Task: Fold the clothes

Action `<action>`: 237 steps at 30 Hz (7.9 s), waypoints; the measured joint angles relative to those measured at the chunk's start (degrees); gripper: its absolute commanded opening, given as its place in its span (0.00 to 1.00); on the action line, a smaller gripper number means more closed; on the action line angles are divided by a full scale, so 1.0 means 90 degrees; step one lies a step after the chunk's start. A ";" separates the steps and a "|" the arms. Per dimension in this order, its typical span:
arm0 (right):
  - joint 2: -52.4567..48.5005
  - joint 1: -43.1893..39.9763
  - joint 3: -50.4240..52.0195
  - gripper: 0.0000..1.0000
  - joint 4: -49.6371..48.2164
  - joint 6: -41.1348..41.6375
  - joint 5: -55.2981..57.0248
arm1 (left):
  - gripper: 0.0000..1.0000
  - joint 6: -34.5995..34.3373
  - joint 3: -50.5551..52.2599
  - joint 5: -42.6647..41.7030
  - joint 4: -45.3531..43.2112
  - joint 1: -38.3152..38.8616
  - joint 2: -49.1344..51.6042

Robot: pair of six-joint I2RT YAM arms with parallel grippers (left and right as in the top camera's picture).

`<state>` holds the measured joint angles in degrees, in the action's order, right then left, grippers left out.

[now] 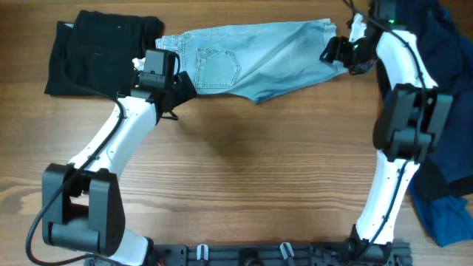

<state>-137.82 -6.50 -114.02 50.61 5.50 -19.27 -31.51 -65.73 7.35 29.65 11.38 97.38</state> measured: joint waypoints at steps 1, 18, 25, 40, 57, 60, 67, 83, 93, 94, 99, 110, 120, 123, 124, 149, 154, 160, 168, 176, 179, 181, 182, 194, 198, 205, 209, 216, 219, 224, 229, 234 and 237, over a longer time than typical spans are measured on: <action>-0.0078 0.0010 -0.0002 0.69 -0.0029 0.0027 0.0017 | 1.00 -0.0002 0.0000 0.0000 -0.0002 0.0000 0.0000; 0.0087 -0.0758 -0.0007 0.04 0.1112 0.1409 0.0714 | 1.00 -0.0002 0.0000 0.0000 0.0005 0.0000 -0.0002; 0.0398 -0.1110 -0.0007 0.86 0.1661 0.1093 0.0685 | 1.00 0.0000 0.0000 0.0000 0.0005 0.0000 -0.0002; 0.0398 -0.1054 -0.0007 0.80 0.2215 0.0493 0.0860 | 1.00 -0.0002 0.0000 0.0000 0.0114 0.0000 -0.0002; 0.0449 -0.0792 0.0777 0.50 0.1241 0.0141 0.1717 | 1.00 -0.0002 0.0000 0.0000 0.0117 0.0000 -0.0002; 0.0452 -0.0794 0.0782 0.25 0.0979 0.0406 0.1797 | 1.00 0.0000 0.0000 0.0000 0.0117 0.0000 -0.0002; 0.0478 -0.0797 0.0784 0.04 0.0743 0.0794 0.1542 | 1.00 0.0000 0.0000 0.0000 0.0117 0.0000 -0.0002; 0.2640 0.0925 0.0760 0.05 -0.0216 0.0658 -0.0304 | 1.00 0.0000 0.0000 0.0002 0.0085 -0.0194 -0.0002; 0.2161 0.3415 0.0760 0.05 -0.1591 0.0695 0.0250 | 1.00 -0.0002 0.0000 0.0000 0.0066 -0.0194 -0.0002; 0.2006 0.3538 0.0760 0.04 -0.1739 0.0741 0.0289 | 1.00 0.0000 0.0000 0.0000 0.0068 -0.0194 -0.0002; 0.1481 0.3951 0.0760 0.04 -0.2006 0.0940 0.0323 | 1.00 0.0000 0.0000 -0.0002 0.0141 -0.0398 -0.0112; 0.1234 0.4430 0.0763 0.99 -0.2953 0.1411 0.0345 | 1.00 0.0000 0.0000 0.0000 0.0384 -0.0818 -0.0619; 0.2399 0.3521 0.0760 1.00 -0.2142 0.1552 0.0121 | 1.00 0.0000 0.0000 0.0000 0.0379 -0.0818 -0.0619; 0.2827 0.2752 0.0685 0.99 -0.1173 0.1673 0.0017 | 1.00 0.0000 0.0000 -0.0138 0.0393 -0.0818 -0.0619; 0.2849 0.2506 0.0687 1.00 -0.0906 0.1700 -0.0010 | 1.00 0.0027 0.0000 -0.0221 0.0386 -0.0818 -0.0619; 0.2630 0.0571 0.0974 1.00 0.0775 0.1039 -0.0141 | 0.99 -0.0685 -0.0010 -0.0607 -0.1294 0.1185 0.0372; 0.2628 0.0578 0.0976 1.00 0.0789 0.1020 -0.0143 | 0.99 -0.0755 -0.0835 -0.2429 -0.0685 -0.0253 0.0408; 0.2628 0.0578 0.0976 1.00 0.0928 0.1018 -0.0143 | 1.00 0.1015 -0.1290 -0.3337 -0.0634 -0.1183 0.0736; 0.2628 0.0578 0.0976 0.99 0.1234 0.1018 -0.0143 | 1.00 0.2341 -0.1287 -0.4129 -0.1217 -0.1290 0.2263; 0.2628 0.0578 0.0976 0.99 0.1234 0.1018 -0.0143 | 1.00 0.2531 -0.1331 -0.4677 -0.1695 -0.1299 0.2708; 0.2628 0.0578 0.0976 1.00 0.1234 0.1018 -0.0143 | 1.00 0.2543 -0.1394 -0.4891 -0.1926 -0.1190 0.2841; 0.2628 0.0578 0.0976 0.99 0.1234 0.1018 -0.0143 | 0.93 0.2484 -0.1406 -0.5010 -0.2191 -0.1027 0.2922; 0.2628 0.0578 0.0976 0.99 0.1234 0.1018 -0.0143 | 0.82 0.2446 -0.1406 -0.5032 -0.2305 -0.0942 0.2946; 0.2628 0.0578 0.0976 0.99 0.1231 0.1018 -0.0143 | 0.04 0.1324 -0.1375 -0.5238 -0.3262 -0.0095 0.3152; 0.2628 0.0578 0.0976 0.99 0.1229 0.1018 -0.0143 | 0.04 0.0838 -0.1367 -0.5333 -0.3230 -0.0216 0.3094; 0.2628 0.0578 0.0976 1.00 0.1158 0.1018 -0.0143 | 0.04 0.0306 -0.1287 -0.5187 -0.2815 -0.0959 0.1302; 0.2628 0.0578 0.0976 1.00 0.1137 0.1018 -0.0143 | 0.04 0.0182 -0.1287 -0.4767 -0.2817 -0.1358 0.0510; 0.2628 0.0578 0.0976 0.99 0.1134 0.1018 -0.0143 | 0.04 0.0075 -0.1275 -0.4121 -0.3240 -0.1841 0.0189; 0.2628 0.0578 0.0976 0.99 0.1137 0.1018 -0.0143 | 0.04 -0.0022 -0.1426 -0.4078 -0.3298 -0.2050 0.0185; 0.2628 0.0578 0.0976 1.00 0.1132 0.1018 -0.0143 | 0.04 -0.0085 -0.2565 -0.4002 -0.3344 -0.2271 0.0168; 0.2628 0.0578 0.0976 1.00 0.1112 0.1018 -0.0143 | 0.04 0.0056 -0.3150 -0.3640 -0.3381 -0.2591 0.0107; 0.2628 0.0578 0.0976 1.00 0.1088 0.1018 -0.0143 | 0.05 0.1498 -0.3160 -0.3169 -0.2657 -0.2868 0.0107; 0.2628 0.0578 0.0976 0.99 0.1088 0.1018 -0.0143 | 0.05 0.2477 -0.3160 -0.3104 -0.2433 -0.3121 0.0119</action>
<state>-114.17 -1.30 -105.23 60.40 14.66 -20.56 -9.21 -94.17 -20.58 7.75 -16.71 98.45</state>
